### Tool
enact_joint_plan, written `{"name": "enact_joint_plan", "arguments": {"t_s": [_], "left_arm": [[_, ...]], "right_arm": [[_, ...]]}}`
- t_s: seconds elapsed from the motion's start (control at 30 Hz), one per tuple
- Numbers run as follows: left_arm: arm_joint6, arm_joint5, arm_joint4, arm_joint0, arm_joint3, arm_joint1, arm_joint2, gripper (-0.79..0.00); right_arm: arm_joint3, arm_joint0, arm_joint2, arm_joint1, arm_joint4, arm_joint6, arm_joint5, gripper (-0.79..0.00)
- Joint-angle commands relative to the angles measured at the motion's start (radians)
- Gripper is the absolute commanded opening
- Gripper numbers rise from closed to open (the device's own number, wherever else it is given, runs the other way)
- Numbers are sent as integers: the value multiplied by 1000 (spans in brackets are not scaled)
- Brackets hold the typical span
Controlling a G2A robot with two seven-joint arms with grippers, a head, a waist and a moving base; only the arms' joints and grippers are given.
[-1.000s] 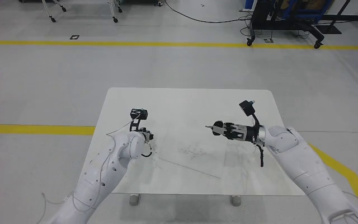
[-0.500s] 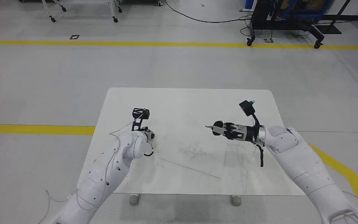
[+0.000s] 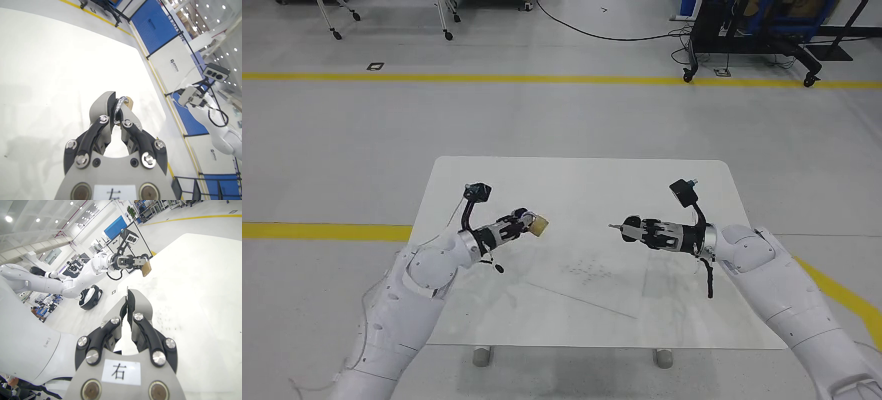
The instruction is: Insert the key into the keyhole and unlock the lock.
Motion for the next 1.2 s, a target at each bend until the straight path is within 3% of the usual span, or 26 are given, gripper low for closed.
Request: {"name": "enact_joint_plan", "arguments": {"t_s": [0.0,0.2,0.3,0.43,0.6,0.97,1.03,1.17], "left_arm": [[8,4,4,0,-1,0,1,-785],[-16,-5,-19,12,-14,-2,21,-785],[-160,25,-322,-36,58,-13,17,-785],[-318,228,-593,-177,230,-36,48,-785],[-353,273,-733,-296,372,-74,116,-785],[-345,281,-744,-290,369,-76,117,-785],[-346,334,-839,-288,389,-82,107,-785],[-278,454,-898,-367,468,-101,123,-785]], "right_arm": [[0,0,0,0,0,0,0,-785],[-23,-9,-3,-3,4,-27,2,-785],[-30,-7,-8,-13,-7,-98,5,-785],[4,23,-36,-35,26,-175,-7,-785],[63,81,-81,-66,66,-228,-2,-785],[93,105,-114,-83,102,-213,17,-785],[93,105,-114,-83,102,-213,17,-785],[65,110,-113,-88,68,-240,86,-785]]}}
